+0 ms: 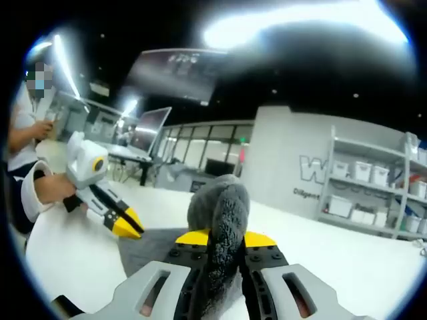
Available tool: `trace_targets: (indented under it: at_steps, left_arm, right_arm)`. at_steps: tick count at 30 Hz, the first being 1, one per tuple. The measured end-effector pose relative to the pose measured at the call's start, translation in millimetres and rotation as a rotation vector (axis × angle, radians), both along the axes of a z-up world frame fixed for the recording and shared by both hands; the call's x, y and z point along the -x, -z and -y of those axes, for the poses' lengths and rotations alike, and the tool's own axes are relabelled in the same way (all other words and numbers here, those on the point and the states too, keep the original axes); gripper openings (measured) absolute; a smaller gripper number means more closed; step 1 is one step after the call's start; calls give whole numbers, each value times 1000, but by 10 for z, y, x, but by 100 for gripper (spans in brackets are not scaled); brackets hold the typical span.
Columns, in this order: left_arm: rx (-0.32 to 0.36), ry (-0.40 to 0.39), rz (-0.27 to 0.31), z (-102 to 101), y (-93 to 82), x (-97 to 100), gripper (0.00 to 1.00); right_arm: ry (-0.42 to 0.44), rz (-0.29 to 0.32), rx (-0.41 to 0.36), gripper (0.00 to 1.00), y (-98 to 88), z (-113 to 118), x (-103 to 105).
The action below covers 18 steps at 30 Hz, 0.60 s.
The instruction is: Open the folded towel by lifting each exposed corner and separating the folded layers until the towel lies flat within the target outline without major curled edges
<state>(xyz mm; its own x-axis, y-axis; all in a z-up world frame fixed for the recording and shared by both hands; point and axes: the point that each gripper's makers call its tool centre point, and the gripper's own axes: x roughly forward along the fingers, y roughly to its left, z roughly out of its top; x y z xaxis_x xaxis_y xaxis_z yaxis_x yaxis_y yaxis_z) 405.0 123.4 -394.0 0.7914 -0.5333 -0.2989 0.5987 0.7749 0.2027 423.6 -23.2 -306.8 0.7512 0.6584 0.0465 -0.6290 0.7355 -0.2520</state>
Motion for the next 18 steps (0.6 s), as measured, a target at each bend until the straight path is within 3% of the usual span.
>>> trace_targets:
  at_steps: [18]
  left_arm:
    - [-2, -2, 1, -3, 5, -9, 9]
  right_arm:
    - [40, -36, -22, 11, 89, 228, 90]
